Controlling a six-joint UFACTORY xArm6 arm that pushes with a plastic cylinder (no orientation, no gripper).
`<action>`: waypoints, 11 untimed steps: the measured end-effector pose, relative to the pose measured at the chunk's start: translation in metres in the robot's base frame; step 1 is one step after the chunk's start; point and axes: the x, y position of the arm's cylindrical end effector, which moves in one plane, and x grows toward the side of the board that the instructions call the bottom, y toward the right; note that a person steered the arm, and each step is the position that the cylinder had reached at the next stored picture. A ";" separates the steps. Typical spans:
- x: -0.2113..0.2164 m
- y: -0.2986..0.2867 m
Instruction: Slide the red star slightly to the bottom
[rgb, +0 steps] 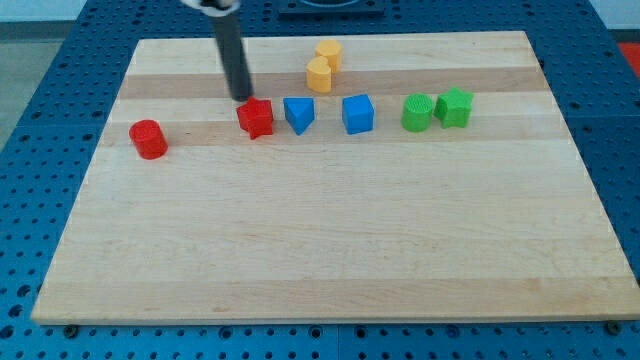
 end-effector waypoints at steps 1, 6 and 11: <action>-0.001 0.019; 0.042 0.003; 0.067 0.010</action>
